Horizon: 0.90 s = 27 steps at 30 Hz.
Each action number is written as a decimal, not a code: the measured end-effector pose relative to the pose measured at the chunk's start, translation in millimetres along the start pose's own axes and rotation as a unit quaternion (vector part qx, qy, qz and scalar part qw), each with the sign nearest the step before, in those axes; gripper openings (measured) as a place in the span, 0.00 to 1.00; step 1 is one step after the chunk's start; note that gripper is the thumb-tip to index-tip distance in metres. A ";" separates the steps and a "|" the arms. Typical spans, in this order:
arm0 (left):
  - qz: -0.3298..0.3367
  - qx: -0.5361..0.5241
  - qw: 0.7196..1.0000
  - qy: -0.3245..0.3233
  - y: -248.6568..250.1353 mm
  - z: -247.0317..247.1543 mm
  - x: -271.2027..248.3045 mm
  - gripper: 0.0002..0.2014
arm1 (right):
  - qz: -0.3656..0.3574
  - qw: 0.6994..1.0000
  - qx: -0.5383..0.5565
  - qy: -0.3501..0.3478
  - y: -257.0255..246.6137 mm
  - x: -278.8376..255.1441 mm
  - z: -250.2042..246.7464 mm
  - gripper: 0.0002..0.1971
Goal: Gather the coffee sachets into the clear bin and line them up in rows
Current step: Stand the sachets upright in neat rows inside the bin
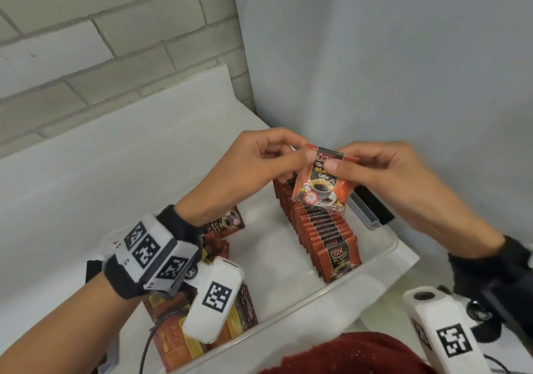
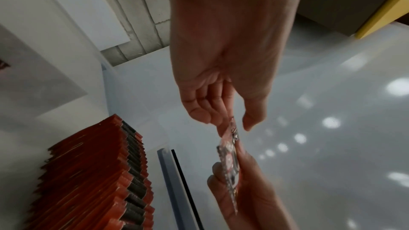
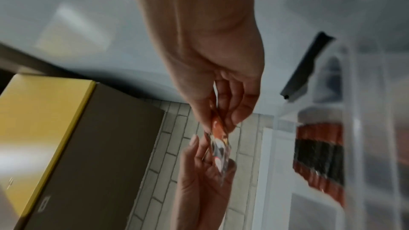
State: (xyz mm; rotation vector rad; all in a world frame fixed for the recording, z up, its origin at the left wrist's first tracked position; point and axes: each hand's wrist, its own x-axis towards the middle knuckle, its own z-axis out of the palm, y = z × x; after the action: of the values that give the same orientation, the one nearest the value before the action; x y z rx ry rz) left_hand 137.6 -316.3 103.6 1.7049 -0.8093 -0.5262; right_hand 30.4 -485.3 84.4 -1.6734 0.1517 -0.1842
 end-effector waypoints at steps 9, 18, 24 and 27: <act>-0.013 0.072 0.987 -0.143 -9.8 11.0 -13.0 0.04 | -0.021 0.937 -0.304 -0.172 -4.9 -4.2 -23.1 0.07; -0.283 0.045 0.953 -0.097 -34.5 16.6 -22.7 0.15 | -0.132 0.799 -0.525 -0.261 26.2 -10.8 -1.7 0.07; -0.402 -0.103 0.909 -0.036 -36.4 20.7 -26.7 0.20 | -0.081 0.828 -0.479 -0.278 -1.3 -8.9 -5.5 0.09; -0.425 -0.147 0.892 -0.040 -38.9 21.1 -29.0 0.24 | -0.015 0.823 -0.444 -0.354 -16.4 -14.2 2.7 0.23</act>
State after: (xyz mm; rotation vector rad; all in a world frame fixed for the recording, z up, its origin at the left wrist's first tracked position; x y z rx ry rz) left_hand 113.1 -302.9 58.7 1.6951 0.0276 -1.2492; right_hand 16.9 -478.0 100.1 -2.5571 -0.4239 0.5882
